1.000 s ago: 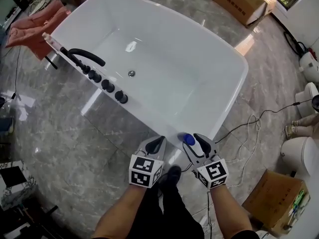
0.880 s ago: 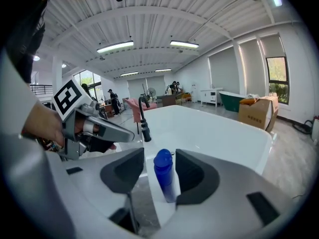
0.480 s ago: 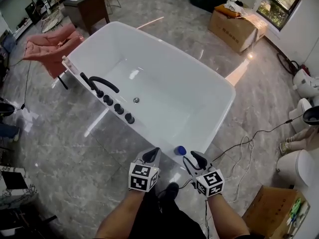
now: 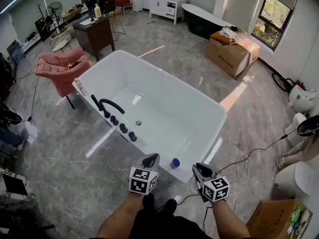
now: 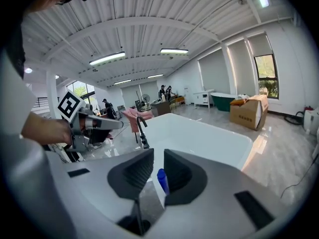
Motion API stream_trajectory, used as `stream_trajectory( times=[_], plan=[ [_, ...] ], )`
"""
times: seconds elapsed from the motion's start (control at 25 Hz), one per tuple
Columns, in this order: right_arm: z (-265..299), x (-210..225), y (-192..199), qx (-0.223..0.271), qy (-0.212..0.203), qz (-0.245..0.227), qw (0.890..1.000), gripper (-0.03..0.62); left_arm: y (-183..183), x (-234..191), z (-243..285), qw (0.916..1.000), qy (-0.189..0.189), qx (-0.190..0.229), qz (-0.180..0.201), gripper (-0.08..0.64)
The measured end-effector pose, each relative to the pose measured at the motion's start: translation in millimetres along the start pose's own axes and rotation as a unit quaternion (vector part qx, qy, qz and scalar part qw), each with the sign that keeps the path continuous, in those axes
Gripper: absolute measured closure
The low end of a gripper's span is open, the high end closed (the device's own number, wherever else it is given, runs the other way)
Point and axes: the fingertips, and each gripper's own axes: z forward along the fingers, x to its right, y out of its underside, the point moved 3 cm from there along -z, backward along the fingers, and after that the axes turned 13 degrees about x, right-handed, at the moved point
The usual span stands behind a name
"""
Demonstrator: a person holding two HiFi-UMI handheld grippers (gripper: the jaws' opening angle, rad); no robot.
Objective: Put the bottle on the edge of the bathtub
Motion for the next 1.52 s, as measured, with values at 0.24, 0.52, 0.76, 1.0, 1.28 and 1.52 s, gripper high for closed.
stream_trajectory(
  times=[0.24, 0.52, 0.76, 1.0, 1.28, 1.52],
  plan=[
    [-28.9, 6.8, -16.7, 0.019, 0.015, 0.034, 0.999, 0.553, -19.9, 25.3, -22.6, 0.9997, -0.012, 0.012, 0.018, 0.551],
    [-40.9, -18.6, -55.2, 0.068, -0.026, 0.039, 0.997, 0.572, -47.5, 53.3, -55.0, 0.9986, -0.017, 0.039, 0.032, 0.551],
    [-57.7, -31.4, -82.5, 0.108, -0.042, 0.044, 0.992, 0.575, -68.7, 66.1, -66.3, 0.9975, -0.011, 0.055, 0.044, 0.551],
    [-70.8, -42.1, -109.0, 0.143, -0.028, 0.017, 0.989, 0.580, -99.2, 51.8, -78.3, 0.9947, 0.007, 0.087, 0.055, 0.551],
    [-39.2, -86.8, -135.9, 0.181, 0.010, 0.002, 0.983, 0.580, -120.4, -14.4, -117.2, 0.9917, 0.018, 0.102, 0.076, 0.551],
    [1.7, -154.3, -162.5, 0.212, 0.011, -0.012, 0.977, 0.581, -127.9, -87.3, -154.4, 0.9904, 0.020, 0.106, 0.086, 0.551]
  ],
)
